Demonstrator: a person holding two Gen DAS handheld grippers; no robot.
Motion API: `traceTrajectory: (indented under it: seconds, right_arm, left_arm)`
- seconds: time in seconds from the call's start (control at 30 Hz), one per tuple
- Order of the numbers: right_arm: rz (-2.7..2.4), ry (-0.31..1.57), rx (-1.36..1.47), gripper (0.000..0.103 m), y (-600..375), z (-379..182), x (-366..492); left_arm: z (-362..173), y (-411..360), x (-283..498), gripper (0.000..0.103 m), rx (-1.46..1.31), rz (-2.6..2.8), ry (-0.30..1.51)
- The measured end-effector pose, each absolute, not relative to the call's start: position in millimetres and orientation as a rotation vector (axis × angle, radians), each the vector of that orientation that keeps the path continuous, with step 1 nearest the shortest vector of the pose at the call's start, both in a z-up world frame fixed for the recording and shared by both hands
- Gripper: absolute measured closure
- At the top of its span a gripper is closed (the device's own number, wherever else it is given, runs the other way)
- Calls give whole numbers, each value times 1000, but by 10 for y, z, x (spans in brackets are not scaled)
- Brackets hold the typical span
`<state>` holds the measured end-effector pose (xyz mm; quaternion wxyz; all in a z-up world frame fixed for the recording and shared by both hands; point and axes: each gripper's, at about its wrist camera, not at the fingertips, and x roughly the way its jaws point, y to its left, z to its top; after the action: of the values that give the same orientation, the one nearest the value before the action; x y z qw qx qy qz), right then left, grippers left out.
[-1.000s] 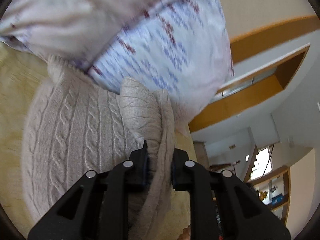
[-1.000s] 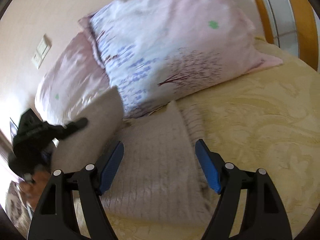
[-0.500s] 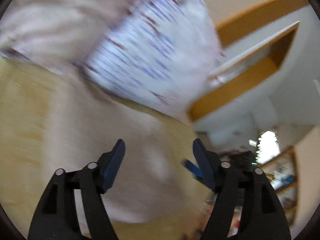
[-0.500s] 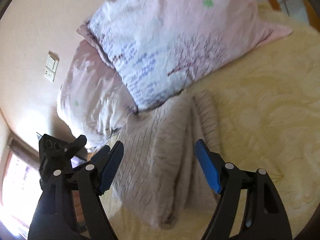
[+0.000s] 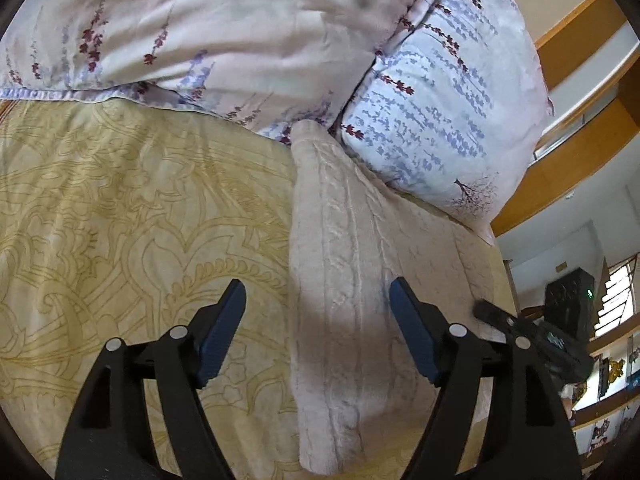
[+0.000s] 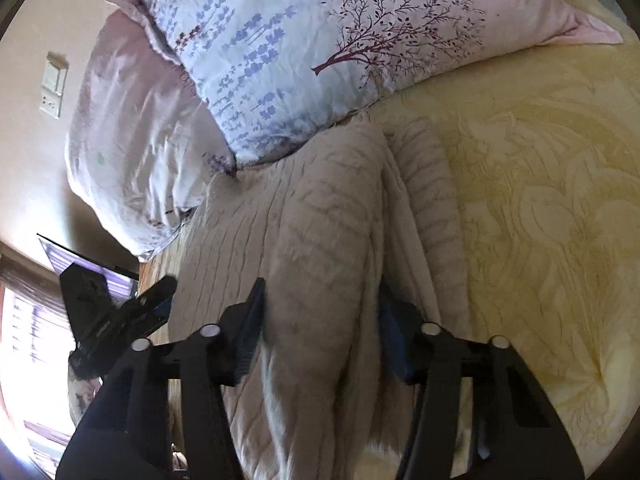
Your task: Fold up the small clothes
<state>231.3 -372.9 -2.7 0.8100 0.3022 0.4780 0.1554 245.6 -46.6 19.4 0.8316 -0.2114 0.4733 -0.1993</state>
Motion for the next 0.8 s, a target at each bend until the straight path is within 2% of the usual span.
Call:
traceTrajectory:
  seconds: [0.17,0.2,0.23,0.3,0.47,0.6,0.7,0.8]
  right_arm:
    - [325,1001,721,62,-3813,-33,2593]
    - [322,997,743,68,-3844,-36,2654]
    - [324,997,755,81,-3856,-35,2700]
    - [314,962,698,84,-3807,57,2711]
    - [304,653,161,86,-3102,771,2132]
    - [222,425,-97,87,-2851,1111,1728]
    - [165,480,-101,87,-3030,1057,1868]
    - [105,665,-10,87,-3339,643,2246]
  left_arm:
    - [164,-498,2428,28,-432,-444,1019]
    - [155,-541,2467,28,-436,-447,1025]
    - [134,-531,2462,27,-446,-453,1036]
    - [109,-514,2442,27,-460,-460,1055]
    - [56,-509,2428,27,-465,-466,1078]
    - [37,-509,2390,25,-485,-487,1081]
    - [56,-556,2380,24,-492,-510,1084]
    - [40,-663,2382,24,-459,-526,1098]
